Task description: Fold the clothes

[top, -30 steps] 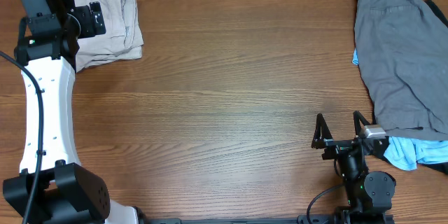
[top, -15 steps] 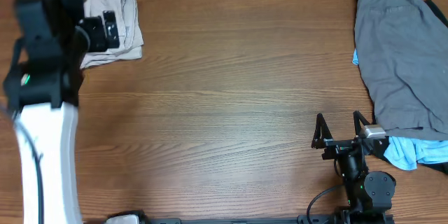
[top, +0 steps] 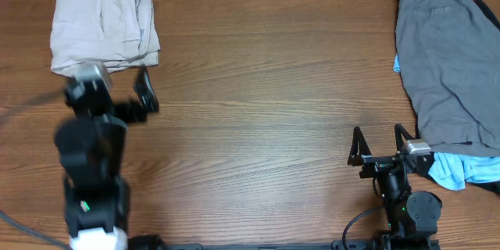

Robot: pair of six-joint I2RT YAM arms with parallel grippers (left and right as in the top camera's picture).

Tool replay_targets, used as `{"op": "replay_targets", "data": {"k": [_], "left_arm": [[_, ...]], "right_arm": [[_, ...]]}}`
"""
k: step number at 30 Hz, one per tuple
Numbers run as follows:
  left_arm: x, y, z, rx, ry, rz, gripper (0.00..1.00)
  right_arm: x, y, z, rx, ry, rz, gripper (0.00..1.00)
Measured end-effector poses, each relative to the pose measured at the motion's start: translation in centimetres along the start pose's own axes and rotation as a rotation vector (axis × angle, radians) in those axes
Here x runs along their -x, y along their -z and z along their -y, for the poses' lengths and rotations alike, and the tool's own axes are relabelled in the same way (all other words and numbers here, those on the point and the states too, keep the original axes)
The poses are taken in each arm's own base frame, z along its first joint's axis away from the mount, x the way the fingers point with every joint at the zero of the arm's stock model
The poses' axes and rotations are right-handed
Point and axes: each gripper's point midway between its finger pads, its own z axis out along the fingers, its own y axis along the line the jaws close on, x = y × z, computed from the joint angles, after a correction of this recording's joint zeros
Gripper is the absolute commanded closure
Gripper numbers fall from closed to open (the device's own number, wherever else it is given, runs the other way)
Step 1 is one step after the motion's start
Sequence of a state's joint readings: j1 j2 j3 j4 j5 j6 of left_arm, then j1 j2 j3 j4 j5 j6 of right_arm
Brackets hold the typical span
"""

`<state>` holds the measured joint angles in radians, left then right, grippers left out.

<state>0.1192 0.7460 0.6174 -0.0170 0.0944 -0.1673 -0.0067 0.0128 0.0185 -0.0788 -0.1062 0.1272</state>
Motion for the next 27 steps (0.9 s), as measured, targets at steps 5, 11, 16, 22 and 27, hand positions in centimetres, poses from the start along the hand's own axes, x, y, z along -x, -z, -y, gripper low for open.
{"op": "replay_targets", "data": {"k": [5, 11, 16, 22, 27], "left_arm": [[-5.3, 3.0, -0.4, -0.029, -0.007, 0.094, 0.0], [-8.9, 4.9, -0.7, -0.048, -0.017, 0.167, 0.0], [-10.2, 5.5, -0.9, -0.049, -0.023, 0.192, 0.0], [-12.0, 5.5, -1.6, -0.017, -0.03, 0.132, 0.0], [-13.7, 5.4, -2.0, 0.004, -0.026, 0.067, 0.0]], "right_arm": [[0.0, 0.0, 0.0, 0.001, 0.0, 0.001, 0.0], [0.0, 0.0, 0.0, 0.0, 0.0, 0.0, 0.0], [0.0, 0.0, 0.0, 0.0, 0.0, -0.001, 0.0], [0.0, 0.0, 0.0, 0.0, 0.0, 0.0, 0.0], [0.0, 0.0, 0.0, 0.0, 0.0, 0.0, 0.0]]}}
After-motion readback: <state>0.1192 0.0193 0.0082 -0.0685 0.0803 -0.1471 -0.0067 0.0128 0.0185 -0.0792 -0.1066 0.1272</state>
